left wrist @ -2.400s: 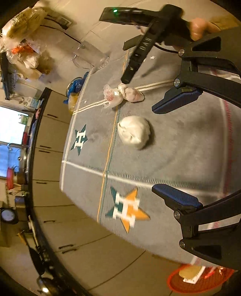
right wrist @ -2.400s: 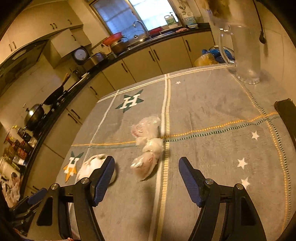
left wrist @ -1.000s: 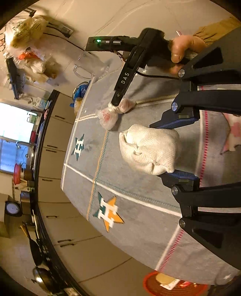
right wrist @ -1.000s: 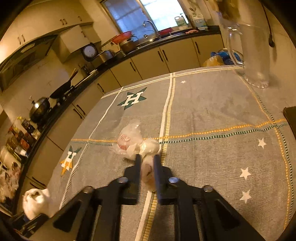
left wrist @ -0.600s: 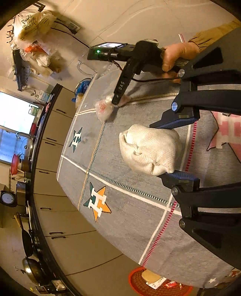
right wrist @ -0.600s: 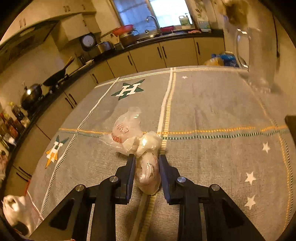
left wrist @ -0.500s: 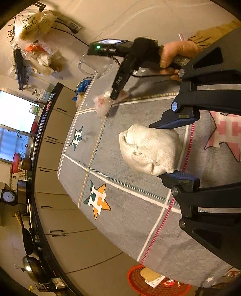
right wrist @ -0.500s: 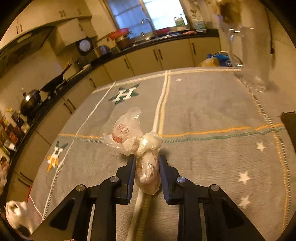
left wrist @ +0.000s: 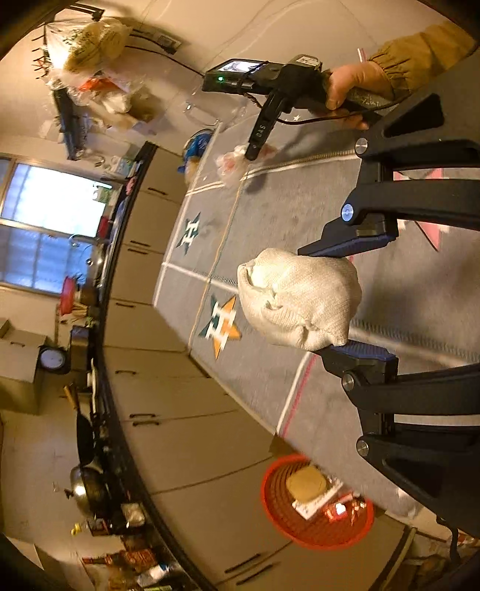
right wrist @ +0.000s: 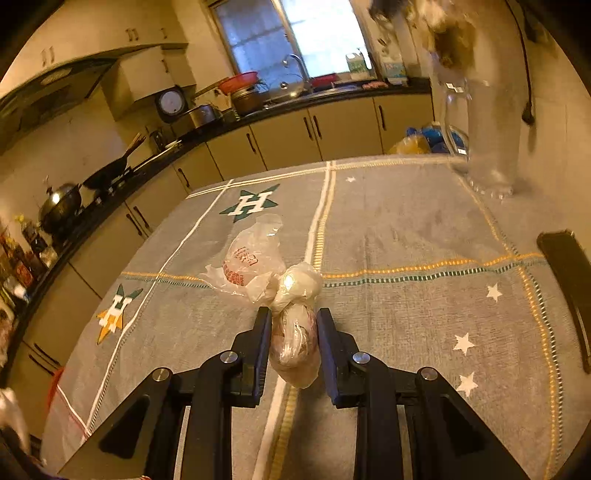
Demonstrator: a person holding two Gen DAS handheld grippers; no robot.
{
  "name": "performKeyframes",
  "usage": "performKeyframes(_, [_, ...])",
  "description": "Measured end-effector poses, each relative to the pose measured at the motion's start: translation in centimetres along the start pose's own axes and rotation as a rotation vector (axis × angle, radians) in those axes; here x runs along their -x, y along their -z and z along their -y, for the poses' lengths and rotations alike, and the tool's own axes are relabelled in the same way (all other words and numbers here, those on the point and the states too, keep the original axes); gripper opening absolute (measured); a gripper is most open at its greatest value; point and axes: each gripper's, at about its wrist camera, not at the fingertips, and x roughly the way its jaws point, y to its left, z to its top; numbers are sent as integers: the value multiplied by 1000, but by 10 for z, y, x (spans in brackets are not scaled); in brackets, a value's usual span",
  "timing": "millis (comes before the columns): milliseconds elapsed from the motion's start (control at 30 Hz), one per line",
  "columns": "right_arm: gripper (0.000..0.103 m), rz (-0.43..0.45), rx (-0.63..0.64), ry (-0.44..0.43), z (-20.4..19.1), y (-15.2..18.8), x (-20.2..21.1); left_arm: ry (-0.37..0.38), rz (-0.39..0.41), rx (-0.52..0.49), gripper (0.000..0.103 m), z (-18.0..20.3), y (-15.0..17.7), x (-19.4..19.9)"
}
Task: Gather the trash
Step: 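Carry the white bundle and plastic bags over the red wastebasket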
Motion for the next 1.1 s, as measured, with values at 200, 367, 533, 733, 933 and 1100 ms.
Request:
performKeyframes(200, [27,-30,27,-108,-31,15,39,36,13,31,38,-23,1,12])
performKeyframes(367, [27,-5,96,-155,-65,36,88,60,9,59,38,-42,11,16])
performKeyframes(533, [27,51,159,-132,-86,58,124,45,3,95,38,-65,21,20])
performKeyframes(733, [27,121,230,-129,-114,87,163,4,-5,132,38,-88,29,19])
performKeyframes(933, [27,91,273,-234,-143,111,175,-16,-10,145,38,-97,34,17])
performKeyframes(1100, [27,56,286,-276,-158,119,172,-22,-14,137,38,-99,37,14])
